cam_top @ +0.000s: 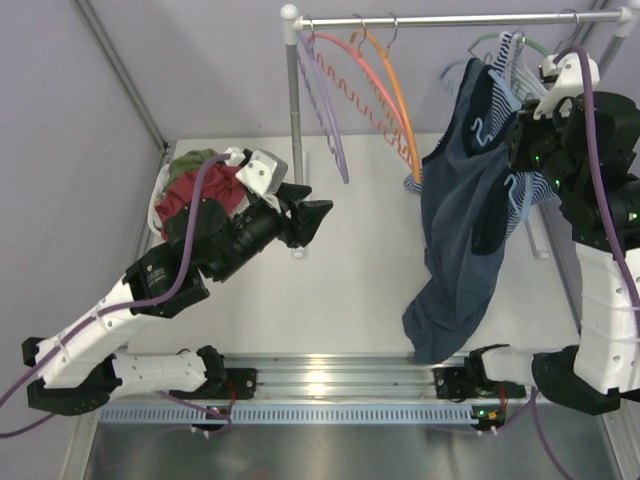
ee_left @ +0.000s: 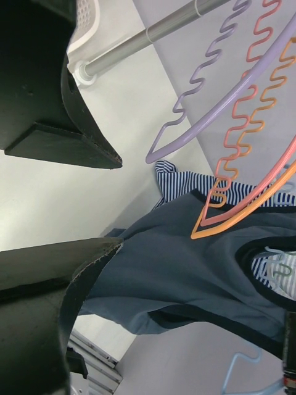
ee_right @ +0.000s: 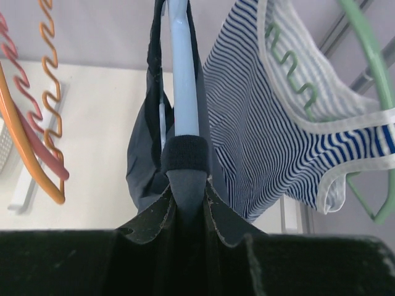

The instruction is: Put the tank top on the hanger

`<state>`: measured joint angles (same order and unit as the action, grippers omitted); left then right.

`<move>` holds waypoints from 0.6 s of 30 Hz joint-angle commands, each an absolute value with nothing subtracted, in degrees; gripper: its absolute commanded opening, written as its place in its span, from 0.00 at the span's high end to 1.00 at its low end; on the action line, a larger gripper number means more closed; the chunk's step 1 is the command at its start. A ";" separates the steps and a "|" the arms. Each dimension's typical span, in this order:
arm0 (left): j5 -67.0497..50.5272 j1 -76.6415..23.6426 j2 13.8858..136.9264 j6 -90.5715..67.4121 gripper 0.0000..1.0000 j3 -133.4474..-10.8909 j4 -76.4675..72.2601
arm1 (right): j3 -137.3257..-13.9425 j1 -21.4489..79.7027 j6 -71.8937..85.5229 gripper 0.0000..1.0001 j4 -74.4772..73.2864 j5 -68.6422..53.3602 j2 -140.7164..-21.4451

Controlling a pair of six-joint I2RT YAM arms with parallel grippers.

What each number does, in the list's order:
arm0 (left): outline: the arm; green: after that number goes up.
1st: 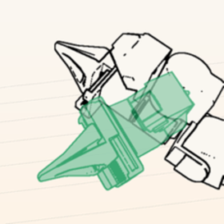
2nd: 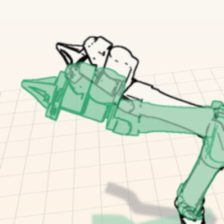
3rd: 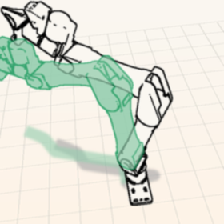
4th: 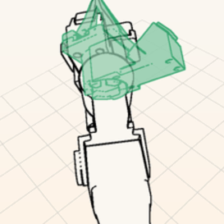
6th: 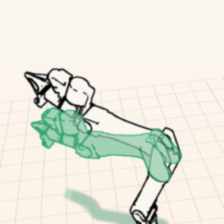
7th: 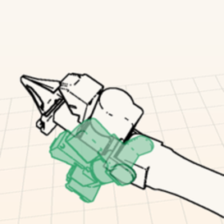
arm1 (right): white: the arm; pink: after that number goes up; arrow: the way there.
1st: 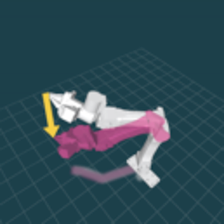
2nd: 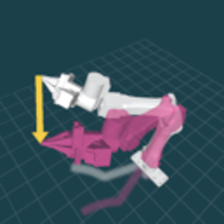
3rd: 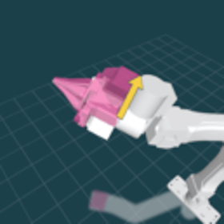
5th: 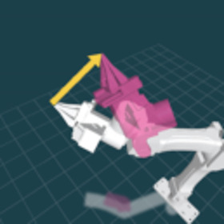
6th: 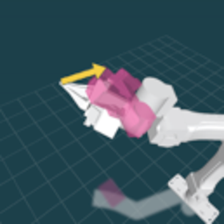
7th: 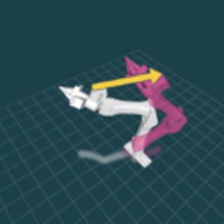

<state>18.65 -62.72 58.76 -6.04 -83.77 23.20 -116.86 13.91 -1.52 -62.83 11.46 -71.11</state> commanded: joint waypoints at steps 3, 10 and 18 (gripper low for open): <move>17.05 -62.75 57.92 -6.50 0.46 -82.88 21.27 | -126.38 10.02 -1.85 1.00 -56.51 7.65 -74.53; 16.70 -62.75 58.01 -5.98 0.46 -82.71 21.18 | -129.28 5.81 -1.94 1.00 -55.55 6.16 -77.34; 16.79 -62.67 58.53 -4.84 0.46 -83.06 21.01 | -133.07 1.94 -1.41 1.00 -53.88 1.76 -80.95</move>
<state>17.37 -62.72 58.65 -5.96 -82.81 23.33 -129.23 3.53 -1.48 -62.46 4.45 -81.19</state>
